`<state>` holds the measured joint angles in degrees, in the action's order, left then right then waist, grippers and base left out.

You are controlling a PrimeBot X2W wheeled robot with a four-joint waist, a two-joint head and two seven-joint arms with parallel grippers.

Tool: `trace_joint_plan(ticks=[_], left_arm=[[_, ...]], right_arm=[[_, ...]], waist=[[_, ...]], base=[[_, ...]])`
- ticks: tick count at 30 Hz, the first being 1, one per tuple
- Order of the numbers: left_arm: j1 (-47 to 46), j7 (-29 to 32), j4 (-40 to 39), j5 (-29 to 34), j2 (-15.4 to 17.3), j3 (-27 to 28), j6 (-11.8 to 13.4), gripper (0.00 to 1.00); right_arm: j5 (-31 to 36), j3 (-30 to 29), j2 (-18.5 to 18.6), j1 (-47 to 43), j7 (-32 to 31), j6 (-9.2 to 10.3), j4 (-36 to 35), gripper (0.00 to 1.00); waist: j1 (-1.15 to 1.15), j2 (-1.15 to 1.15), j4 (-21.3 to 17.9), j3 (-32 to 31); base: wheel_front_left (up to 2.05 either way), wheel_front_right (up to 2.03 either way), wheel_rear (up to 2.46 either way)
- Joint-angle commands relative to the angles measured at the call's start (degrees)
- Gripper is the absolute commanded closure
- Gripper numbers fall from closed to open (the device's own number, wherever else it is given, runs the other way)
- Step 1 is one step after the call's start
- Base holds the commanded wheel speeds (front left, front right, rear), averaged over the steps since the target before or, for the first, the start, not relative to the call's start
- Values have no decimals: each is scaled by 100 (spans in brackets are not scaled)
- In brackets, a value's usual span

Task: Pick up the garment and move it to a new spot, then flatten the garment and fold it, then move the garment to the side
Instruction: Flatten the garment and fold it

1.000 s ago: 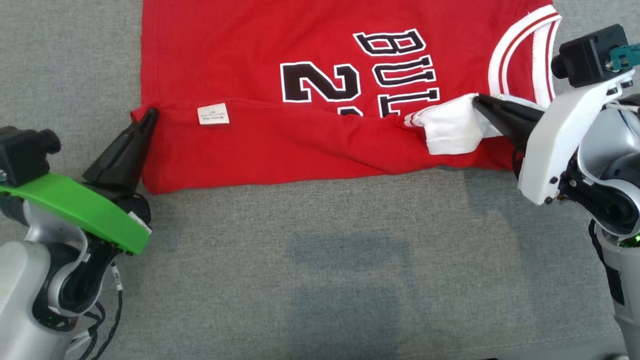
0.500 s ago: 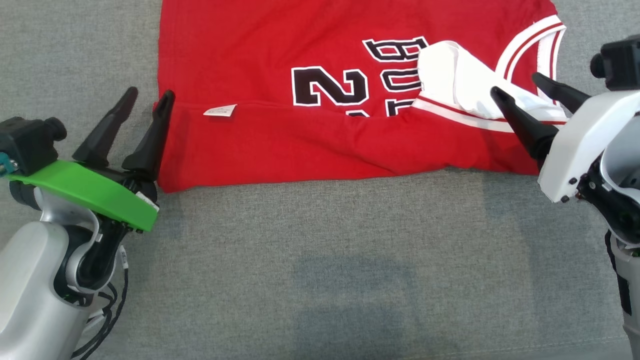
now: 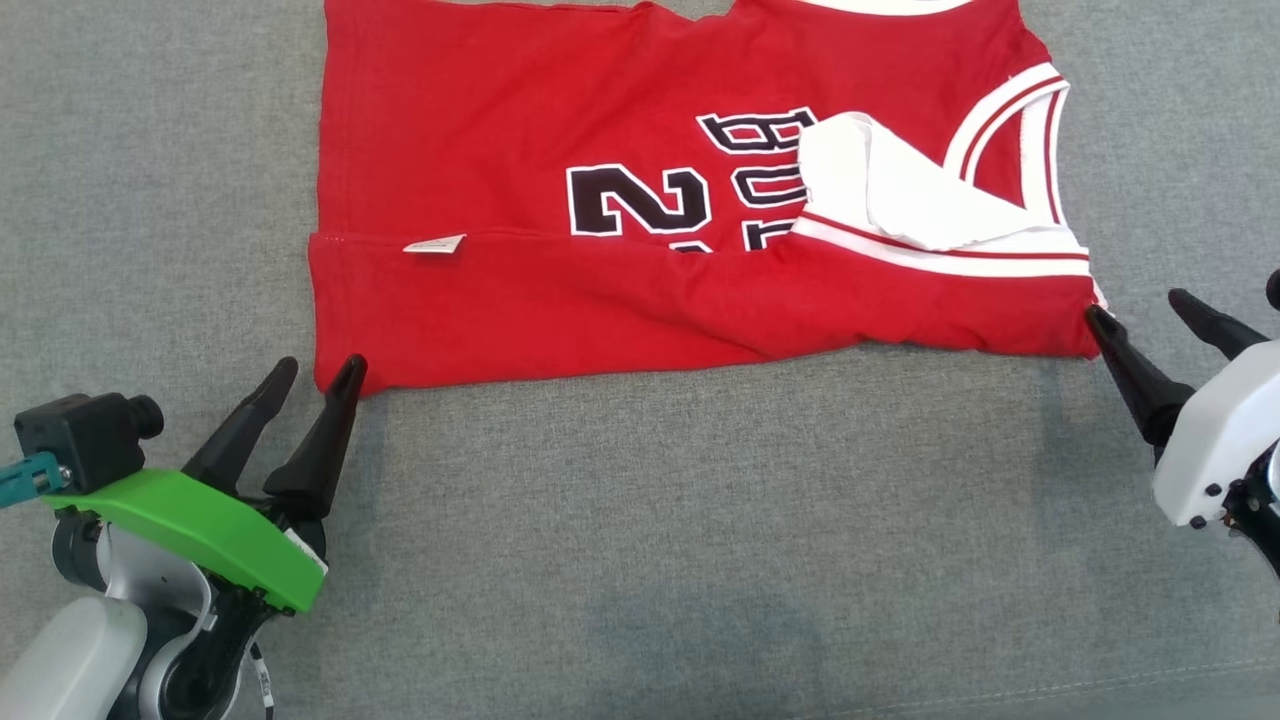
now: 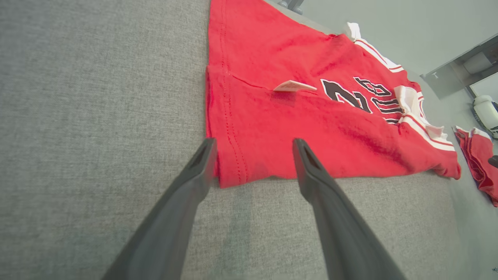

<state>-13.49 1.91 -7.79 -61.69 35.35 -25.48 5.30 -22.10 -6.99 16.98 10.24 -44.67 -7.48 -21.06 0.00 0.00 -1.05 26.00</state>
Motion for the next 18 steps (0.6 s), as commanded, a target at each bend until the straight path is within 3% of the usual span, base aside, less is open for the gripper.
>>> trace_joint_plan(ticks=[1, 7, 18], left_arm=[[33, 53, -26, -63, 70, 19, 34, 0], [-199, 568, 41, -401, 93, -16, 93, 0], [-626, 940, 556, -476, 86, -126, -83, 0]], right_arm=[[52, -38, -4, -38, 34, -2, 35, 0], [178, -281, -105, 177, -10, -2, 498, 0], [168, -181, -285, 630, -101, -2, 1509, 0]], waist=[[0, 0, 28, 37], [0, 0, 82, 203], [0, 0, 98, 376]], base=[[0, 0, 0], [0, 0, 0], [0, 0, 0]])
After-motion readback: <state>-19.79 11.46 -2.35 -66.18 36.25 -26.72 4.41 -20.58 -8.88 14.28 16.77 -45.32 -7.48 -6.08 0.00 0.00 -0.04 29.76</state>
